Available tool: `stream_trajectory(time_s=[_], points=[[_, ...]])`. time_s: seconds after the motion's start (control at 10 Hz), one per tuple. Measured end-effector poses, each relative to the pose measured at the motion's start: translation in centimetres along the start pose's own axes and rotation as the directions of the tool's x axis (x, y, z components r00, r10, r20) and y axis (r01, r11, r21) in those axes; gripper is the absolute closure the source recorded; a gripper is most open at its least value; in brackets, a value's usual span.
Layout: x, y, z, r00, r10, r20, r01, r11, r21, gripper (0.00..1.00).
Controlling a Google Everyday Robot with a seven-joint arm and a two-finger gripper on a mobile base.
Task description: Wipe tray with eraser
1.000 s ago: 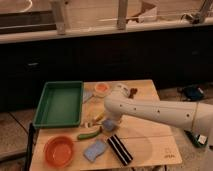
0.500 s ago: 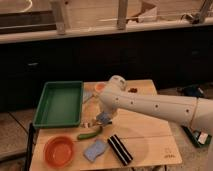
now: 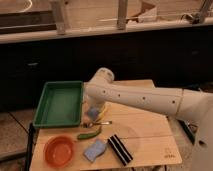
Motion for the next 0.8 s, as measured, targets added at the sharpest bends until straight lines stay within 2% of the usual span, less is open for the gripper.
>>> stream_trajectory(time_s=[0.5, 0.8], points=[[-0.2, -5.7, 0.5, 0.994, -0.11, 0.029, 0.109, 0.994, 0.021, 1.0], [-1.8, -9.5, 1.2, 0.984, -0.164, 0.065, 0.162, 0.986, 0.036, 1.0]])
